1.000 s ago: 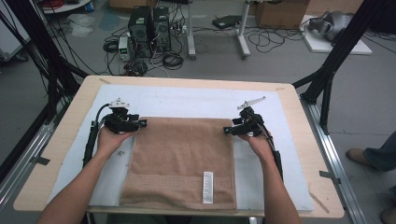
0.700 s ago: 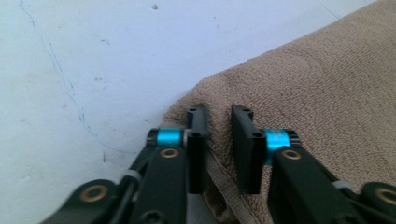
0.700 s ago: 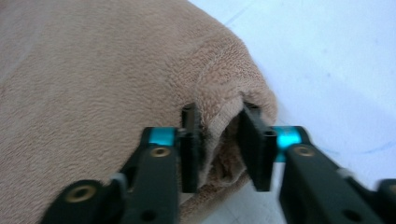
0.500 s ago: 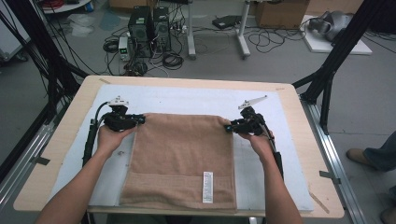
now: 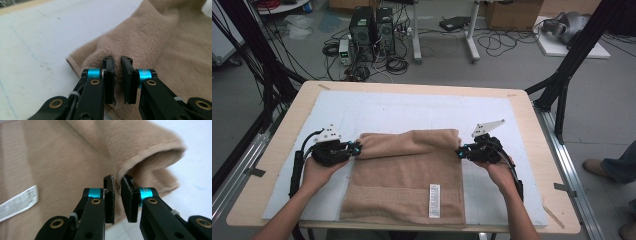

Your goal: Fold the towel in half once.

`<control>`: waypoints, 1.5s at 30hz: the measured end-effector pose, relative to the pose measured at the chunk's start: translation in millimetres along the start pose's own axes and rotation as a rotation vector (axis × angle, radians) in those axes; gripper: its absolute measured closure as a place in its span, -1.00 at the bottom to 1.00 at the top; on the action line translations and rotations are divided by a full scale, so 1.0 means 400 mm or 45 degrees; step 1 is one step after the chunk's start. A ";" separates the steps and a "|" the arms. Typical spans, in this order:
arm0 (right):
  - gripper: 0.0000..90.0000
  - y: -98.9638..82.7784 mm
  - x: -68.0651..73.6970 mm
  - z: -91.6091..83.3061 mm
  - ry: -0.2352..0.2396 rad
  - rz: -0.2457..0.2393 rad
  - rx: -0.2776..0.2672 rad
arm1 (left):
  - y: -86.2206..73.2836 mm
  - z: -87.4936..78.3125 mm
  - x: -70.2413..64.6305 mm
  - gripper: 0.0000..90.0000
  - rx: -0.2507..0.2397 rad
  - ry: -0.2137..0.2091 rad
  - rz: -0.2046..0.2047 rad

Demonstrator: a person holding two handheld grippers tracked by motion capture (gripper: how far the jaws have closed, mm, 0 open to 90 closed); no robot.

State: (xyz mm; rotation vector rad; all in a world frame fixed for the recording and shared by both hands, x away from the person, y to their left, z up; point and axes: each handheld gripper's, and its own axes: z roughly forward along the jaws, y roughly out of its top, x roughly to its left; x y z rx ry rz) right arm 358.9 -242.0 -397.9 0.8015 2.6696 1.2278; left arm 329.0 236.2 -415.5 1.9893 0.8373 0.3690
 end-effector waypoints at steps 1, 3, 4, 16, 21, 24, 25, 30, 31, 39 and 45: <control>0.77 -0.002 0.005 0.000 0.018 -0.009 0.015 | -0.008 -0.001 -0.007 0.78 0.006 -0.013 0.011; 0.59 0.004 0.009 -0.006 -0.007 -0.021 0.017 | -0.012 -0.002 -0.008 0.57 0.035 -0.027 0.008; 0.51 0.011 0.006 -0.016 -0.024 -0.011 -0.004 | -0.008 -0.006 -0.005 0.44 0.014 -0.013 -0.011; 0.06 0.103 -0.103 0.082 -0.153 0.121 0.068 | 0.093 0.108 0.076 0.19 0.122 0.037 -0.128; 0.71 0.086 -0.104 0.119 -0.110 0.112 0.145 | 0.070 0.136 0.074 0.76 0.224 -0.015 -0.101; 0.79 0.094 -0.089 0.087 -0.091 0.080 0.098 | 0.087 0.109 0.063 0.83 0.153 0.012 -0.063; 0.80 0.098 -0.079 0.072 -0.098 0.073 0.077 | 0.091 0.097 0.057 0.83 0.130 0.009 -0.051; 0.80 0.084 0.003 0.009 -0.072 -0.037 0.027 | 0.079 0.025 0.000 0.83 0.042 -0.028 0.039; 0.80 0.070 0.020 0.003 -0.059 -0.048 0.027 | 0.064 0.013 -0.017 0.82 0.065 -0.042 0.071; 0.46 -0.023 0.103 -0.012 0.102 -0.049 0.076 | -0.008 -0.039 -0.057 0.46 0.097 -0.162 0.105; 0.32 0.048 0.067 -0.013 0.031 -0.062 0.019 | 0.041 -0.023 -0.020 0.43 0.033 -0.091 0.052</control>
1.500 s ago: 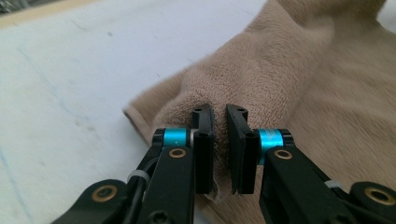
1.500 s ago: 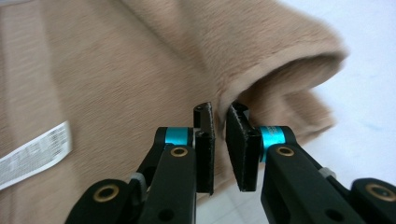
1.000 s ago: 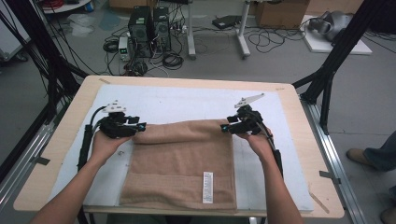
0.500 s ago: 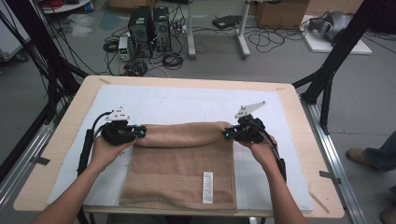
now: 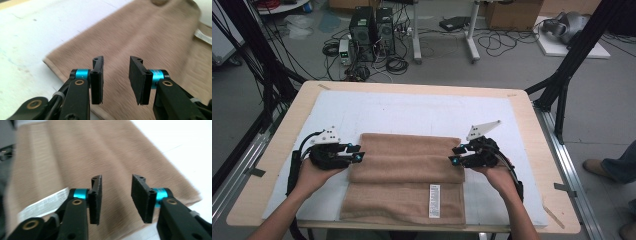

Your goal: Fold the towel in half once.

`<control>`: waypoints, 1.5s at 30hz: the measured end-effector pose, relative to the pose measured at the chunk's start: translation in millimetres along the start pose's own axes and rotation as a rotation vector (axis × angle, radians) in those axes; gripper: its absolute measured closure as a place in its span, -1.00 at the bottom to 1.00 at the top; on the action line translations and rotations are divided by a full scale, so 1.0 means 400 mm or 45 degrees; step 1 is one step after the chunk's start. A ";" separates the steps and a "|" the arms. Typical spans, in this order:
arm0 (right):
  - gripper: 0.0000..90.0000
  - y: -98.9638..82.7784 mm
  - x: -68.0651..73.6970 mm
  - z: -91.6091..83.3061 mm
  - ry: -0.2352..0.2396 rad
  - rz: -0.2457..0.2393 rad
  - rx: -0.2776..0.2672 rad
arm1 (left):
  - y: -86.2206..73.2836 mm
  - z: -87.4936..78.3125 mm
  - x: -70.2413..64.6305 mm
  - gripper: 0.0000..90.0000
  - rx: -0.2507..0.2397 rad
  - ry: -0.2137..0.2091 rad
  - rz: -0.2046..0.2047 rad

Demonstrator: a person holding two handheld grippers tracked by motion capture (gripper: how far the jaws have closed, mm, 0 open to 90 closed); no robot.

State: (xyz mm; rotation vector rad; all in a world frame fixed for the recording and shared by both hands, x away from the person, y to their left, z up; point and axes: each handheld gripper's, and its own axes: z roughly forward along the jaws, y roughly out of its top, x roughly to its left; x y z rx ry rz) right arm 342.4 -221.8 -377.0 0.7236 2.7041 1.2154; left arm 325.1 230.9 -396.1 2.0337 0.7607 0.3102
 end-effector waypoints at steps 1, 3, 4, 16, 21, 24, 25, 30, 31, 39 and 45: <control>0.29 0.002 -0.011 0.013 -0.010 -0.004 0.023 | -0.002 0.012 0.006 0.43 0.029 0.011 -0.005; 0.18 -0.006 -0.028 0.041 0.007 0.030 0.073 | -0.013 0.038 0.016 0.38 0.107 0.006 -0.035; 0.16 -0.013 -0.030 0.053 0.024 0.040 0.102 | -0.020 0.049 0.018 0.37 0.140 0.012 -0.036; 0.75 -0.024 -0.019 0.050 0.065 -0.053 0.084 | -0.012 0.045 0.019 0.88 0.080 0.046 0.003; 0.76 0.056 -0.079 0.033 0.032 -0.061 0.089 | 0.067 0.052 0.071 0.89 -0.071 0.168 -0.051; 0.64 0.126 -0.158 0.027 -0.149 -0.021 0.028 | 0.142 0.089 0.131 0.83 -0.206 0.341 -0.093; 0.36 0.148 -0.191 0.026 -0.278 0.034 -0.021 | 0.161 0.107 0.148 0.65 -0.210 0.451 -0.115; 0.07 0.155 -0.244 0.038 -0.391 0.219 -0.008 | 0.153 0.119 0.187 0.21 -0.128 0.458 -0.245; 0.04 0.144 -0.231 0.046 -0.359 0.197 0.019 | 0.140 0.114 0.179 0.21 -0.113 0.444 -0.219; 0.19 -0.004 -0.094 0.099 -0.160 0.034 0.146 | 0.004 0.089 0.082 0.32 0.060 0.177 -0.095; 0.42 -0.044 -0.074 0.143 -0.103 0.047 0.151 | -0.044 0.126 0.040 0.46 0.191 0.085 0.011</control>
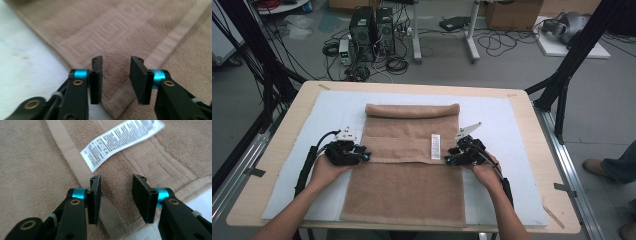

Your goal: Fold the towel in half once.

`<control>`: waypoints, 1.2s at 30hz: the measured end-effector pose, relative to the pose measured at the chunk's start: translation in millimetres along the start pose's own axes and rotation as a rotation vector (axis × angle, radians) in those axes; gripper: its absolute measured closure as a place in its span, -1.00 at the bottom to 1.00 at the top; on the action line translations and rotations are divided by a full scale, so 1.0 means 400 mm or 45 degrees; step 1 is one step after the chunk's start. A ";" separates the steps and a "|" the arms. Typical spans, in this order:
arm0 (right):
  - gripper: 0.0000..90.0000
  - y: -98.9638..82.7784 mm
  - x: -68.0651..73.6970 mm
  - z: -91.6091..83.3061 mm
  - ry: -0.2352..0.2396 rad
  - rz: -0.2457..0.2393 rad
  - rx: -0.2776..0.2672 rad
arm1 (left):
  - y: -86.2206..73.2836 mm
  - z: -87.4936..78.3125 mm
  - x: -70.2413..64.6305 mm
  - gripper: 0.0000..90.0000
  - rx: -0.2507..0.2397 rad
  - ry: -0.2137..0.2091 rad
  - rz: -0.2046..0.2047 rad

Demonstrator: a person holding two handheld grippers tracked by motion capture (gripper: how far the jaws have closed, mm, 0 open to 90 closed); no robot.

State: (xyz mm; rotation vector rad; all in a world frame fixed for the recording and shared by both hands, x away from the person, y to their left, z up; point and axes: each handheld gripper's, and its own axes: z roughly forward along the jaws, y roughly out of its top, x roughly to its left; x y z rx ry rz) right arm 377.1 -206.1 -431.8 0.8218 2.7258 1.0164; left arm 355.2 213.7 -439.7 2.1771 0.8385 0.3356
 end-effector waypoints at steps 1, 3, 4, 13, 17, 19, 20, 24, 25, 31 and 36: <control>0.53 -0.001 -0.002 -0.001 -0.003 -0.002 -0.005 | 0.000 0.001 0.000 0.59 -0.012 0.010 -0.011; 0.77 0.000 -0.006 -0.003 -0.007 -0.009 -0.008 | 0.002 0.002 0.006 0.83 -0.020 0.000 -0.026; 0.86 0.000 -0.007 -0.003 0.009 -0.009 -0.008 | 0.004 0.002 0.008 0.88 -0.018 -0.003 -0.032; 0.92 0.006 -0.001 -0.049 0.082 -0.008 -0.070 | 0.019 -0.060 0.004 0.93 -0.137 -0.022 -0.056; 0.92 0.022 0.027 -0.096 0.114 -0.057 -0.111 | 0.024 -0.117 -0.010 0.93 -0.202 -0.046 -0.055; 0.92 0.021 0.045 -0.119 0.147 -0.066 -0.122 | 0.020 -0.142 -0.027 0.93 -0.206 -0.059 -0.024; 0.92 0.019 0.055 -0.128 0.150 -0.081 -0.124 | 0.015 -0.157 -0.041 0.93 -0.208 -0.061 0.004; 0.92 -0.001 0.100 -0.147 0.188 -0.115 -0.117 | -0.017 -0.189 -0.086 0.93 -0.220 -0.068 0.038; 0.92 -0.010 0.115 -0.148 0.198 -0.125 -0.108 | -0.025 -0.194 -0.093 0.93 -0.219 -0.071 0.035; 0.92 -0.058 0.182 -0.154 0.259 -0.182 -0.086 | -0.094 -0.217 -0.152 0.93 -0.214 -0.094 0.046; 0.92 -0.087 0.221 -0.166 0.309 -0.230 -0.081 | -0.130 -0.240 -0.199 0.93 -0.217 -0.104 0.066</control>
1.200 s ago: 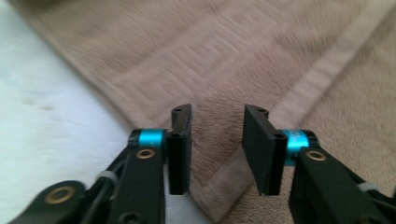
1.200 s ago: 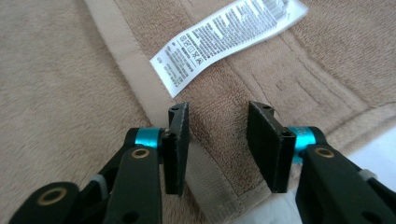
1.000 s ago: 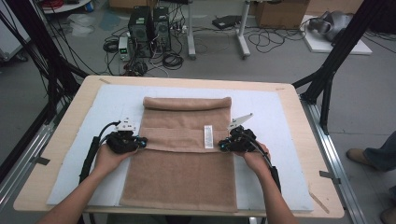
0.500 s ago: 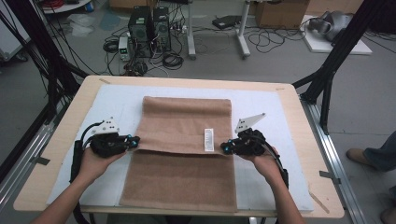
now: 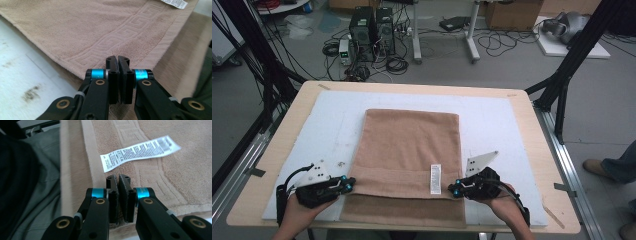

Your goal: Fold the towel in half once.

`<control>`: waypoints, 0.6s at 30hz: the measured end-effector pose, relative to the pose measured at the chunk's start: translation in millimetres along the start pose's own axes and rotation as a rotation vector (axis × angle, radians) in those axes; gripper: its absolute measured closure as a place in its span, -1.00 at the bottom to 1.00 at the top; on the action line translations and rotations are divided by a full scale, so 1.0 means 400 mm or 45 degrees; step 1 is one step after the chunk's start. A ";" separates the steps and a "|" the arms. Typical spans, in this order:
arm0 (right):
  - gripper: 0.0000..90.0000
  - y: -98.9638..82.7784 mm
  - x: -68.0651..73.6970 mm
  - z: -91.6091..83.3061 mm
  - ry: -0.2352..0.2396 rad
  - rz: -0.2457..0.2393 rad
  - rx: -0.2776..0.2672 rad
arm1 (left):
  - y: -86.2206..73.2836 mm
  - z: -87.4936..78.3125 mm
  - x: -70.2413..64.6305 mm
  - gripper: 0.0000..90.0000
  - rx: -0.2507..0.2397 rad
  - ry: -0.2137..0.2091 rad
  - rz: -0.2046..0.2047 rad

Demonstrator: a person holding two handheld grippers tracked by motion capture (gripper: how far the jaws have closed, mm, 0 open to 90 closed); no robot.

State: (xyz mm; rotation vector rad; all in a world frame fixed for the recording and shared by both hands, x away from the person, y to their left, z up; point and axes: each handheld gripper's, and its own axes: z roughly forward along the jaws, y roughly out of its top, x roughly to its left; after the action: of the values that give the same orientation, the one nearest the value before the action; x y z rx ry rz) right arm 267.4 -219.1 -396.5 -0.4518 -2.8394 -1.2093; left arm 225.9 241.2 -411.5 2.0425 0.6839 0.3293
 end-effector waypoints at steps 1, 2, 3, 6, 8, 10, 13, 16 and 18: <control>0.92 -0.002 0.005 -0.002 0.001 -0.005 -0.005 | -0.004 -0.006 -0.007 0.93 0.004 -0.001 0.008; 0.92 -0.004 0.011 -0.004 0.014 -0.006 -0.010 | -0.007 -0.012 -0.014 0.93 0.004 -0.006 0.011; 0.92 -0.006 0.016 -0.006 0.017 -0.011 -0.013 | -0.009 -0.017 -0.021 0.93 -0.001 -0.011 0.008; 0.92 -0.011 0.037 -0.007 0.051 -0.036 -0.003 | -0.015 -0.033 -0.040 0.93 -0.010 -0.030 0.015; 0.81 -0.014 0.048 -0.007 0.084 -0.062 -0.004 | -0.020 -0.035 -0.043 0.89 0.003 -0.068 0.029; 0.51 -0.020 0.039 -0.006 0.108 -0.032 -0.018 | -0.024 -0.027 -0.039 0.52 0.019 -0.079 0.016; 0.46 -0.028 0.012 0.002 0.089 0.046 -0.042 | -0.027 -0.001 -0.028 0.29 0.043 -0.099 -0.006; 0.45 -0.028 0.008 0.041 0.036 0.013 0.032 | -0.034 0.028 -0.024 0.31 0.075 -0.095 0.002; 0.49 -0.035 0.004 0.067 0.037 0.014 0.050 | -0.041 0.040 -0.023 0.46 0.090 -0.104 0.010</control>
State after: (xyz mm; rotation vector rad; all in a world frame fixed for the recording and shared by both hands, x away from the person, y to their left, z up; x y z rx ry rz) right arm 264.5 -208.7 -425.0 -0.4444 -2.8266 -1.1467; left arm 220.7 231.3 -433.6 2.1138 0.6458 0.2274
